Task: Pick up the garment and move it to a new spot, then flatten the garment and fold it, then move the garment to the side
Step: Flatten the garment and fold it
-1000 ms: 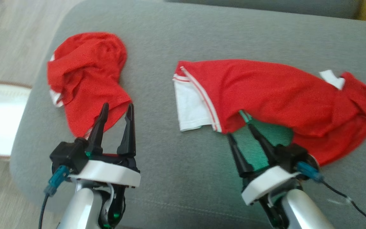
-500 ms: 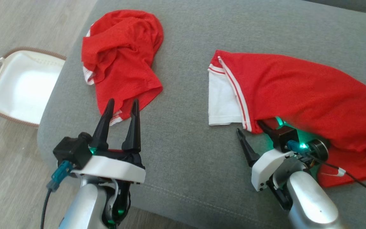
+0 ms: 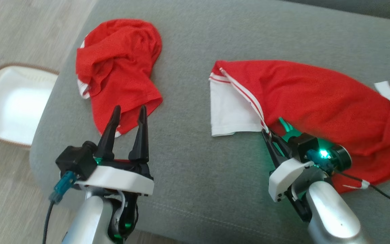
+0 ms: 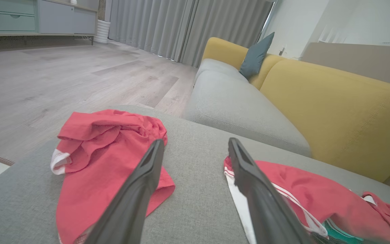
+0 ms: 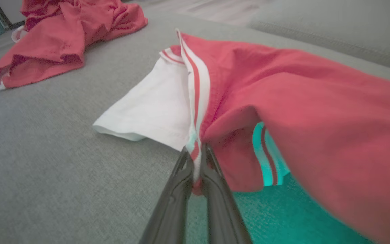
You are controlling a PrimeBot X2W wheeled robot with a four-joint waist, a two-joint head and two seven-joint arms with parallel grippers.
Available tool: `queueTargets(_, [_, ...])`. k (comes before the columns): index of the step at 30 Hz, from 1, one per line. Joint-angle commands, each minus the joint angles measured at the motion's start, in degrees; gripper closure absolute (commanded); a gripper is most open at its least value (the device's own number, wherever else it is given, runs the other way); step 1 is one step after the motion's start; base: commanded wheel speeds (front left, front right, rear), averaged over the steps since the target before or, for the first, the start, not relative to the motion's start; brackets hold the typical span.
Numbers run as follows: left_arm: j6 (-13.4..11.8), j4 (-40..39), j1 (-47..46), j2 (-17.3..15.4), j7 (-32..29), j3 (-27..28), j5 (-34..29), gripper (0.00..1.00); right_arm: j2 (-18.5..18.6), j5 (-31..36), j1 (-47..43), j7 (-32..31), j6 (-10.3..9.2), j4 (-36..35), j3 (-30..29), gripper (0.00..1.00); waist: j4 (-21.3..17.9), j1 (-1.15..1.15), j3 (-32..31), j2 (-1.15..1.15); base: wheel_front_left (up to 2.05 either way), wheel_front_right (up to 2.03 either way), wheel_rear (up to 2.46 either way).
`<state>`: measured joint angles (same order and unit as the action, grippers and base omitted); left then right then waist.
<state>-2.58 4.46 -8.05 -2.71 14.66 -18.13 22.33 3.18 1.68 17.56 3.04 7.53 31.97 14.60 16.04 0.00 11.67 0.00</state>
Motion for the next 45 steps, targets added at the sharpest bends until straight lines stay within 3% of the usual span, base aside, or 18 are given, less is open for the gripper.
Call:
queueTargets(1, [-0.2,-1.6,-1.6,-0.2,0.3,1.9,-0.6,0.00,-0.3,-0.4,-0.4,1.4,-0.04,-3.4,1.8,1.00,-1.8,0.00,-1.9,0.00,0.00,0.00,0.00])
queueTargets(9, [-0.6,-2.0,0.0,-0.2,0.3,2.5,-0.9,0.00,-0.3,-0.9,-3.1,2.3,-0.04,-15.7,2.5,1.00,-5.8,0.00,-5.8,0.00,0.00,0.00,0.00])
queueTargets(14, [-0.9,-2.7,0.6,-0.2,0.3,2.1,-0.6,0.00,-0.3,0.1,-2.9,-0.8,-0.04,-26.9,2.6,1.00,-6.9,0.00,-6.7,0.00,0.00,0.00,0.00])
queueTargets(19, [-0.9,-3.7,-0.8,-0.2,0.3,1.0,0.0,0.00,-0.2,5.0,4.1,-6.6,-0.04,-34.3,2.5,1.00,-5.5,0.00,-4.2,0.00,0.00,0.00,0.00])
queueTargets(21, [-0.8,-4.1,-1.7,-0.2,0.3,0.6,0.5,0.00,2.3,6.5,9.8,-8.9,-0.04,-34.5,2.5,1.00,-4.4,0.00,-2.3,0.00,0.00,0.00,0.00])
queueTargets(26, [-0.6,-4.2,-4.2,-0.2,0.3,-0.7,2.1,0.00,12.8,3.0,25.9,-12.7,-0.04,-26.9,6.3,1.00,-0.4,0.00,2.2,0.00,0.00,0.00,0.00])
queueTargets(31, [-0.6,-4.0,-5.9,-0.2,0.3,-2.0,3.7,0.00,24.0,-1.5,41.6,-11.7,-0.04,-13.2,16.0,1.00,3.9,0.00,5.8,0.00,0.00,0.00,0.00])
queueTargets(34, [-0.5,-3.9,-6.8,-0.2,0.3,-2.5,4.6,0.00,27.6,-3.1,50.1,-9.8,-0.04,-3.5,21.0,1.00,6.3,0.00,7.6,0.00,0.00,0.00,0.00])
queueTargets(37, [-0.7,-3.9,-7.4,-0.2,0.3,-2.8,5.4,0.00,28.5,-3.2,57.0,-7.3,-0.04,5.9,24.3,1.00,8.0,0.00,8.7,0.00,0.00,0.00,0.00])
queueTargets(38, [-0.7,-3.8,-7.5,-0.2,0.3,-2.8,5.6,0.00,28.4,-2.8,58.8,-6.8,-0.04,8.9,25.5,0.01,8.3,0.00,8.9,0.00,0.00,0.00,0.00])
queueTargets(45, [-1.3,-3.8,-7.6,-0.2,0.3,-1.8,5.5,0.00,23.8,-5.3,64.5,-3.0,-0.04,22.3,29.1,0.00,7.3,0.00,8.6,0.00,0.00,0.00,0.00])
